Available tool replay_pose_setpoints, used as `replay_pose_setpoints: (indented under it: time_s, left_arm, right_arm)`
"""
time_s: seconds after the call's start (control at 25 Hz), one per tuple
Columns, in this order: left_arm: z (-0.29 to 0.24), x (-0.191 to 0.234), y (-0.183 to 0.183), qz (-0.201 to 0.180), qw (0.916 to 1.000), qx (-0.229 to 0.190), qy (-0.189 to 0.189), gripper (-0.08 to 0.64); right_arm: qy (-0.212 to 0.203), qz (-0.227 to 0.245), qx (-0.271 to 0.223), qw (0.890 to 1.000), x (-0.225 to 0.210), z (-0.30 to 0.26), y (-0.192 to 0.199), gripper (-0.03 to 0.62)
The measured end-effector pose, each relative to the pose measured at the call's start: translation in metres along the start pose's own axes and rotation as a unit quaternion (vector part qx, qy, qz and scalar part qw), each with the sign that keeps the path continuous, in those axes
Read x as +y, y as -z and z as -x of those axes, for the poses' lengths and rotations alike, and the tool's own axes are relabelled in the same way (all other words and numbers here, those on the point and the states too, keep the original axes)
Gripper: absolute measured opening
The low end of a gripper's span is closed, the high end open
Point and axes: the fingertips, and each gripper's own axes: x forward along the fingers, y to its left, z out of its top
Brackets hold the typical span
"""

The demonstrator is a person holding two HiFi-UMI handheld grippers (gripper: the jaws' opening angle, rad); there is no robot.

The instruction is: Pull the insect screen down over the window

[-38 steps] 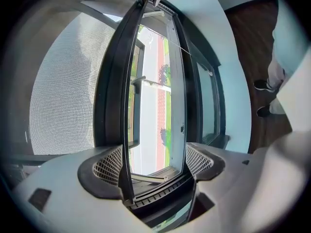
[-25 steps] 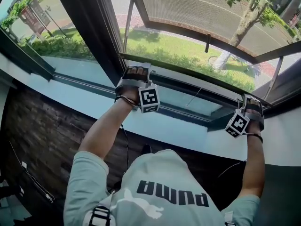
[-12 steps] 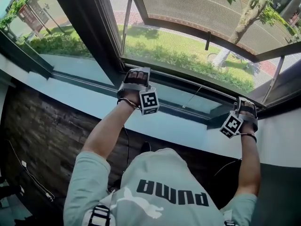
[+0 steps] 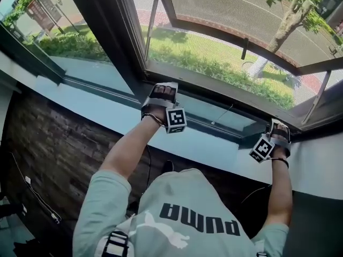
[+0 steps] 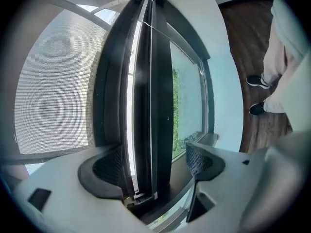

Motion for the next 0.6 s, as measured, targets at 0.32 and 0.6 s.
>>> replay_pose_setpoints:
  time_s: [0.32, 0.6]
  left_arm:
    - [-0.014, -0.034, 0.002, -0.003, 0.9998, 0.004, 0.020, 0.400]
    - [-0.021, -0.035, 0.000, 0.004, 1.0000, 0.000, -0.006, 0.400]
  right_arm:
    - [-0.034, 0.010, 0.005, 0.999, 0.031, -0.011, -0.015, 0.163]
    - [-0.008, -0.006, -0.002, 1.000, 0.035, -0.020, -0.019, 0.163]
